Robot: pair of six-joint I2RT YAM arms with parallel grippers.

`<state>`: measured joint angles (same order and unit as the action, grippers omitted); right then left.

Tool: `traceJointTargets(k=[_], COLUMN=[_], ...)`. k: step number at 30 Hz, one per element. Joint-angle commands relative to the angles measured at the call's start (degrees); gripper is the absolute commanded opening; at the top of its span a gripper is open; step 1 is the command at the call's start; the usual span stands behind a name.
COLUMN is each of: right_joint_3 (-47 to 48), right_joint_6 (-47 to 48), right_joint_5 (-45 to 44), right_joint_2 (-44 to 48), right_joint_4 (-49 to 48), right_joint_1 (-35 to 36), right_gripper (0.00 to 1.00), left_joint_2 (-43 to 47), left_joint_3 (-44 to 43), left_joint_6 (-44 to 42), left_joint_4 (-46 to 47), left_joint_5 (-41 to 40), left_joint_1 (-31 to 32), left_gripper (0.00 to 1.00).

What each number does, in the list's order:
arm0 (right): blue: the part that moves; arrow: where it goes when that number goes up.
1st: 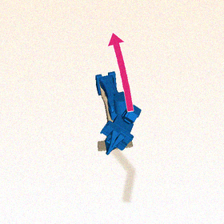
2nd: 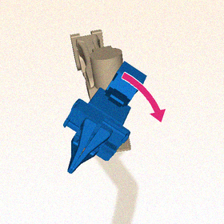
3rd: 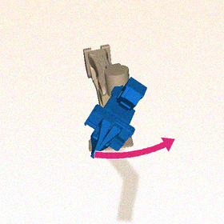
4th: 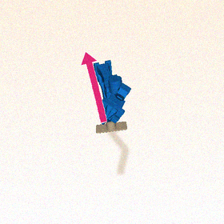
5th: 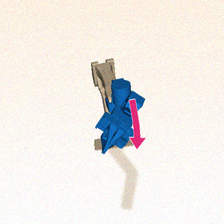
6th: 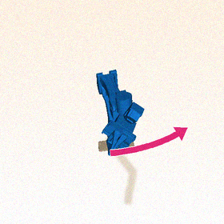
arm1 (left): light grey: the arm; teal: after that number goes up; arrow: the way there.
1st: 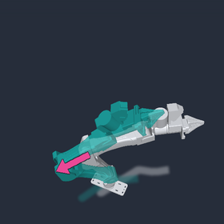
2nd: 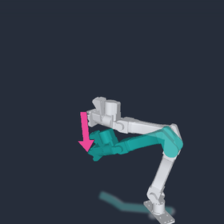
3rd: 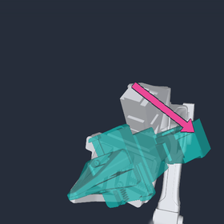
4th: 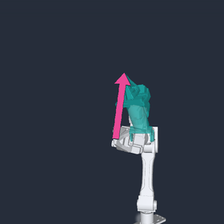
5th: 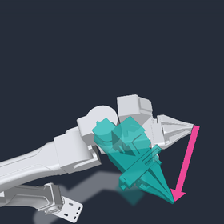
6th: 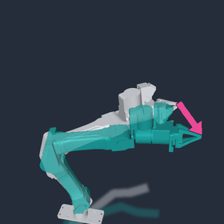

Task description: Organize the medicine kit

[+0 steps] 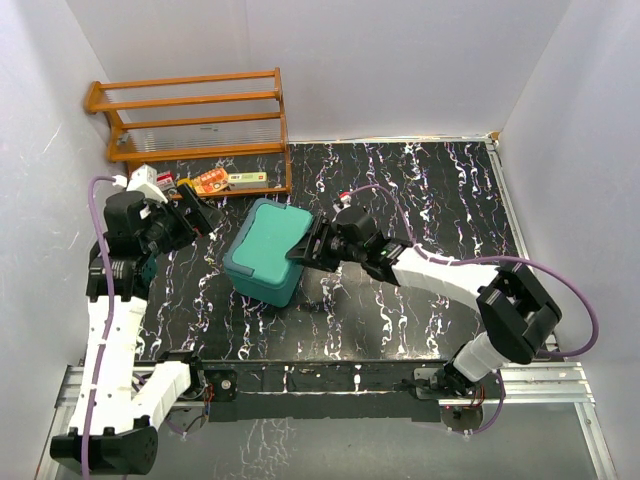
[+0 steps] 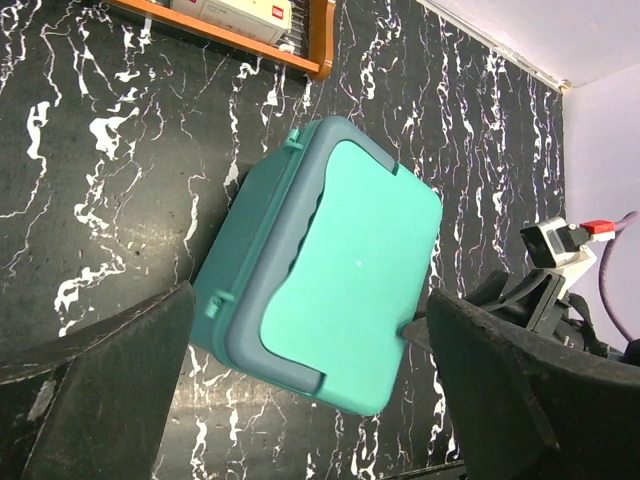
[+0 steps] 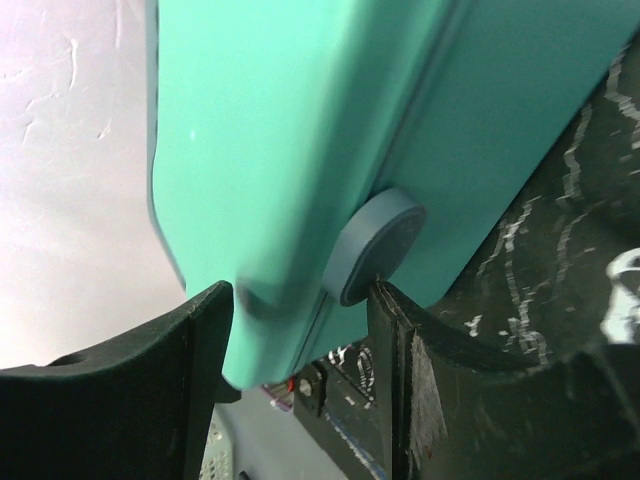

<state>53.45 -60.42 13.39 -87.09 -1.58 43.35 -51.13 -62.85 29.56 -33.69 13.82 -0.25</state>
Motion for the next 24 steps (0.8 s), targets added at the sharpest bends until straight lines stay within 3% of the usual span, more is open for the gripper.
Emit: traceJointTargets(k=[1, 6, 14, 20, 24], right_joint_3=[0.7, 2.5, 6.8, 2.5, 1.1], right_joint_6=[-5.2, -5.0, 1.0, 7.4, 15.3], right_joint_5=[-1.0, -3.6, -7.8, -8.8, -15.3], right_joint_2=[0.5, -2.6, -4.9, 7.1, 18.7], right_joint_4=[-9.4, -14.3, -11.9, -3.8, 8.5], right_joint_1=[3.6, 5.2, 5.3, 5.3, 5.3], right_gripper=[0.54, 0.56, 0.59, 0.68, 0.79], left_joint_2=[2.9, 5.4, 9.5, 11.5, 13.5], left_joint_3=[-1.2, -3.9, -8.0, -12.5, -13.5], left_joint_6=[-1.2, -1.5, -2.0, -2.6, -3.5], left_joint_4=[-4.1, -5.4, -11.1, -15.7, -16.7], left_joint_5=[-1.7, 0.6, -1.0, -2.9, -3.0], left_joint_1=[-0.1, -0.1, -0.1, -0.1, 0.2], left_gripper=[0.99, 0.99, 0.99, 0.99, 0.99])
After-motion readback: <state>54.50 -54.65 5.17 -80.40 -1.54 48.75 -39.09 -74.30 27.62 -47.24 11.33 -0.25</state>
